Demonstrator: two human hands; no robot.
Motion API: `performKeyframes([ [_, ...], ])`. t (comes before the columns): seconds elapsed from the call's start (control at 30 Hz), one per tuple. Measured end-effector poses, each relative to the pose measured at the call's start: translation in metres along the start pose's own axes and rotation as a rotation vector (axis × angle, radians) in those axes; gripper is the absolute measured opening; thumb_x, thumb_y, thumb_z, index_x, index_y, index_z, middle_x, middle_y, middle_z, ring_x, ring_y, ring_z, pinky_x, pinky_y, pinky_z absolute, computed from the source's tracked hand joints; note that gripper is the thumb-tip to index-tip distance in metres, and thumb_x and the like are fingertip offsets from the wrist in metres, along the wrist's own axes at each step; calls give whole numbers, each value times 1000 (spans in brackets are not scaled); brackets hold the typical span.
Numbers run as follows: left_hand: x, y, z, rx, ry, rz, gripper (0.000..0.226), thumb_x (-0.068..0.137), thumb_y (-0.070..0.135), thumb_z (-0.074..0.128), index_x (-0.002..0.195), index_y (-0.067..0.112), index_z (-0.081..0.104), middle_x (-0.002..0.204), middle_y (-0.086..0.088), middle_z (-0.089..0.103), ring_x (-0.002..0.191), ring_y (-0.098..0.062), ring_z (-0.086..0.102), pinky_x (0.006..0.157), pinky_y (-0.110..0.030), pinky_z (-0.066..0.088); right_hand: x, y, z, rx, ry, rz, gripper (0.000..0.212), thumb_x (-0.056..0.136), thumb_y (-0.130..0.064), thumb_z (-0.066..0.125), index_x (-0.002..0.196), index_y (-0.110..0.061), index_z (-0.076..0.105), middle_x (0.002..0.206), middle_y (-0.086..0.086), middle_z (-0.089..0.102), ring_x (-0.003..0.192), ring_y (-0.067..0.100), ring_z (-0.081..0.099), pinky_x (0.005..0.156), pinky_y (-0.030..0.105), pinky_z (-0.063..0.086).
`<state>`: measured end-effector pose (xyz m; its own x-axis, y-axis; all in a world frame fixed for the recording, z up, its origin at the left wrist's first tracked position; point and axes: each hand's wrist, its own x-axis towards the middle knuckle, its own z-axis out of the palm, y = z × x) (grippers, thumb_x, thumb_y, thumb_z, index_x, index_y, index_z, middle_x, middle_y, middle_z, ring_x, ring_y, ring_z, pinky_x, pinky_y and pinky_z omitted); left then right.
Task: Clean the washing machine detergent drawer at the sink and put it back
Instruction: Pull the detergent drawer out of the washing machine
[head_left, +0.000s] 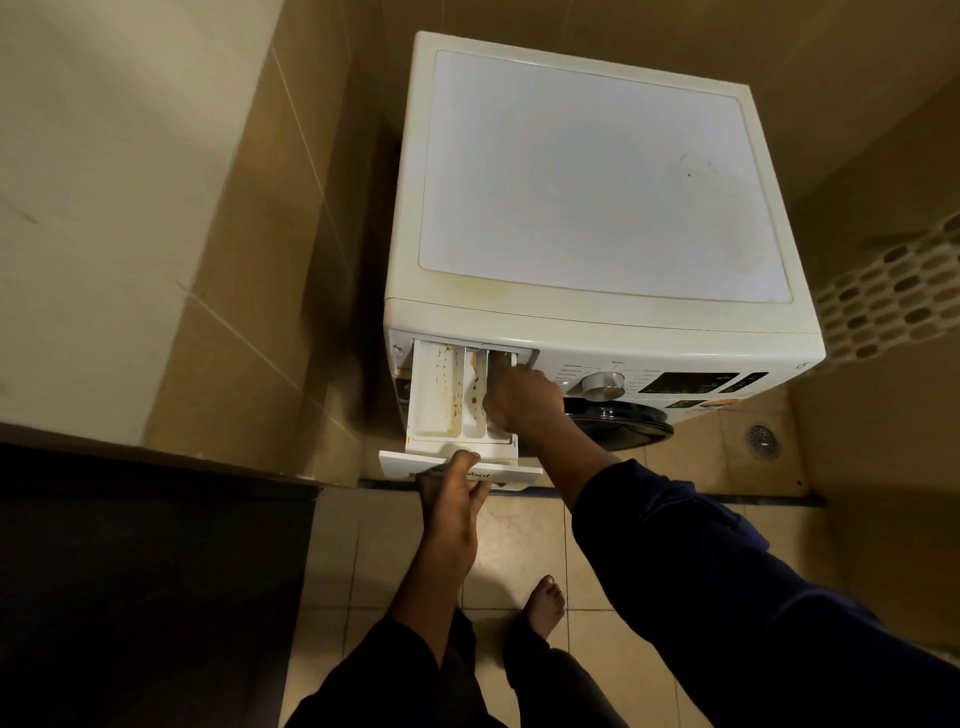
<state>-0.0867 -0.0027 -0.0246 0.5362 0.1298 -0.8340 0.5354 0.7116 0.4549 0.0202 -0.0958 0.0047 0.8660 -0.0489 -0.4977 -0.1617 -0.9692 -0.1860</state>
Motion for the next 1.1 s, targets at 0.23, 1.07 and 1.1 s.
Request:
performKeyframes([
  [0.23,-11,-2,-8,10,3,-4,53,86,1,58,136,16,47,129,-7,61,110,-23,62,77,-30,55,-14,-1,9,-4,36,5,63,87,-19,48,144,-20,20,118,20,58,102,40,57,74,43,46],
  [1.07,-46,4,-135,472,-91,30,32,92,1,47,117,15,63,105,-4,74,97,-22,70,74,-35,57,-74,32,34,207,380,-21,43,89,-23,49,131,-12,48,129,11,53,124,31,47,107,47,34],
  [1.1,-47,6,-137,493,-102,35,33,89,2,50,115,15,63,106,-5,74,97,-23,70,71,-34,57,-73,34,31,236,343,-1,44,91,-22,48,134,-12,45,129,11,55,123,31,48,108,48,33],
])
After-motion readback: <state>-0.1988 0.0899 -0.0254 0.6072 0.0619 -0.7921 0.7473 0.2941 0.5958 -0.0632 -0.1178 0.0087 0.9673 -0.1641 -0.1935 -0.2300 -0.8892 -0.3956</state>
